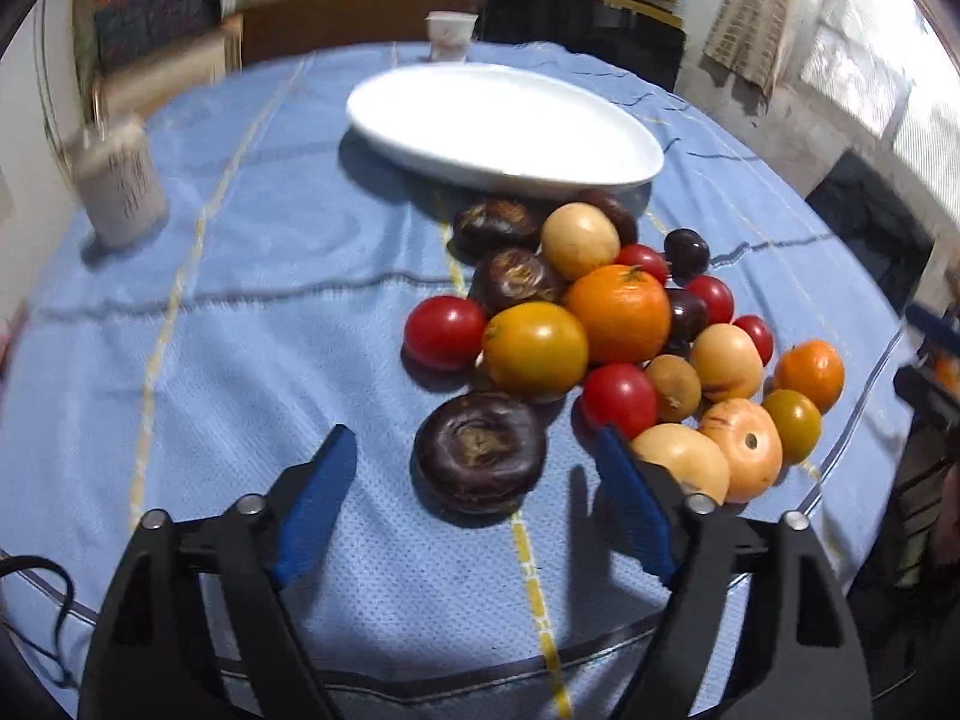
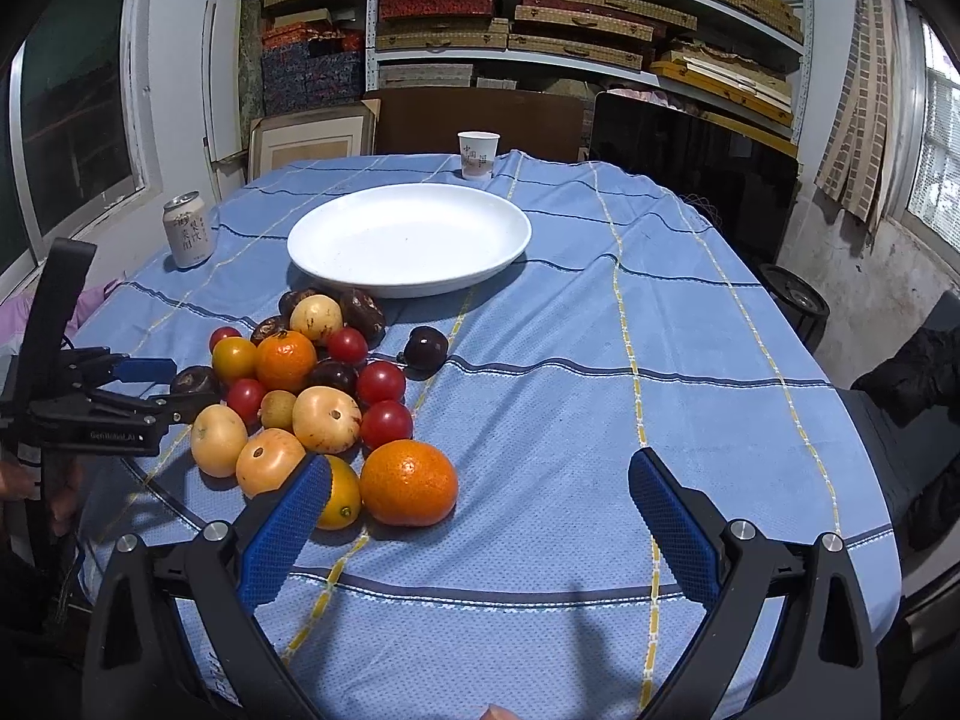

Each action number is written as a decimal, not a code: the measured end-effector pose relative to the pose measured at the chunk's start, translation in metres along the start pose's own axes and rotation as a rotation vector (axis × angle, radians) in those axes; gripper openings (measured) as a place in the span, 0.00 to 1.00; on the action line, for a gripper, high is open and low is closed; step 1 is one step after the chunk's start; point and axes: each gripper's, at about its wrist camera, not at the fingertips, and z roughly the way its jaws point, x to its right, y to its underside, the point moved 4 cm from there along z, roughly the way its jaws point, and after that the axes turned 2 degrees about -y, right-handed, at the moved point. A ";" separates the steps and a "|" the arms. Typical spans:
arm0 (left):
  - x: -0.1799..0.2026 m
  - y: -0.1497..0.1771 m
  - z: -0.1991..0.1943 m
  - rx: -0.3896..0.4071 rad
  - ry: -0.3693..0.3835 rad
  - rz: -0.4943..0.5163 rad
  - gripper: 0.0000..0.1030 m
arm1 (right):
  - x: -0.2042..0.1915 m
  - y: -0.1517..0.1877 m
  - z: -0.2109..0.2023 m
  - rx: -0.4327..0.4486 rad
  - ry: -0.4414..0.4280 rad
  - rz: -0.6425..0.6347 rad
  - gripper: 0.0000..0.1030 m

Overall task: Organize fruits
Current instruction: 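Grasp a dark brown round fruit with left gripper while right grasps a mandarin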

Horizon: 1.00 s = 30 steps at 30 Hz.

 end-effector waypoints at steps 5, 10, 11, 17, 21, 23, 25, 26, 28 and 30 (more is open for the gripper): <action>0.007 0.004 -0.003 0.020 -0.018 0.040 0.41 | 0.004 0.000 0.003 -0.004 0.001 0.006 0.97; 0.005 0.008 -0.014 0.056 -0.012 0.006 0.41 | 0.005 0.004 0.007 -0.020 -0.008 -0.012 0.97; 0.003 0.008 -0.020 0.073 -0.011 -0.008 0.41 | 0.003 0.005 0.008 -0.026 -0.015 -0.022 0.97; 0.010 0.006 -0.051 0.138 -0.033 0.004 0.41 | -0.011 0.008 0.025 -0.078 -0.080 -0.059 0.86; 0.017 0.008 -0.048 0.128 -0.035 0.017 0.41 | -0.012 0.008 0.045 -0.133 -0.125 -0.011 0.83; 0.017 0.010 -0.044 0.117 -0.041 0.018 0.41 | -0.008 0.008 0.050 -0.133 -0.156 0.037 0.83; 0.017 0.011 -0.042 0.114 -0.042 0.016 0.41 | -0.003 0.009 0.055 -0.153 -0.229 0.100 0.76; 0.017 0.011 -0.042 0.115 -0.043 0.015 0.41 | -0.002 0.011 0.056 -0.161 -0.275 0.126 0.64; 0.017 0.010 -0.043 0.120 -0.044 0.015 0.42 | 0.000 0.011 0.056 -0.177 -0.344 0.166 0.47; 0.016 0.011 -0.043 0.122 -0.045 0.012 0.42 | -0.003 0.013 0.054 -0.165 -0.323 0.140 0.43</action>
